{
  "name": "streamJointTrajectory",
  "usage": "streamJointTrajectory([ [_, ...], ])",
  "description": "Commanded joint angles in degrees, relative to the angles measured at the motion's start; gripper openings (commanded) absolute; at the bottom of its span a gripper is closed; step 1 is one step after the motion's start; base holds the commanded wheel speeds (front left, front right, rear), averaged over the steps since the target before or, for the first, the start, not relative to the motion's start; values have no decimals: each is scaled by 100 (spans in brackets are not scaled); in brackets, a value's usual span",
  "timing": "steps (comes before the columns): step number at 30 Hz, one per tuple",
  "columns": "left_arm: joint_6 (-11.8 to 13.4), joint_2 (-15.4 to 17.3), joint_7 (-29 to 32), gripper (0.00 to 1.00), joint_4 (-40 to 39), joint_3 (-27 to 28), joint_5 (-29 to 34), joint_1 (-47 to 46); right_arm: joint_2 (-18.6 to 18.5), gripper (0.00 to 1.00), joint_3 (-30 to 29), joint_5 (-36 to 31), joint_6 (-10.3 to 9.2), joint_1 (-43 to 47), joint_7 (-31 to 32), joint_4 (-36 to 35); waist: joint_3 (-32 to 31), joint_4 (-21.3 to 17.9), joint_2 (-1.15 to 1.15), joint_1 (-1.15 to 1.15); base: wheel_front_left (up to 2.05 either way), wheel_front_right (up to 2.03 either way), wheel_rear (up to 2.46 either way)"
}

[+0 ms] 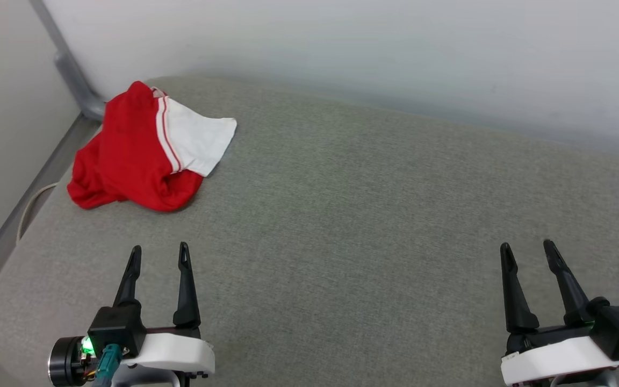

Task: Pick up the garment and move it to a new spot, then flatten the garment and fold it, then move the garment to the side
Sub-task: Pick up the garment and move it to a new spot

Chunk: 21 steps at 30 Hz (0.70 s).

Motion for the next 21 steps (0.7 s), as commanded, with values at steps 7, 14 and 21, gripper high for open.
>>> streamJointTrajectory([
  [7, 60, -10, -14, 100, 19, 33, -100, 74, 9, 100, 50, -74, -4, 40, -14, -26, -47, 719, 0, 0, 0, 0, 0],
  [14, 92, -9, -14, 100, 21, 62, -186, 130, 9, 100, 88, -122, -4, 74, -14, -10, -65, 1148, 0, 0, 0, 0, 0],
  [21, 103, -10, -14, 100, 19, 142, -227, 185, 9, 100, 107, -141, -4, 36, -14, 9, -65, 1311, 0, 0, 0, 0, 0],
])
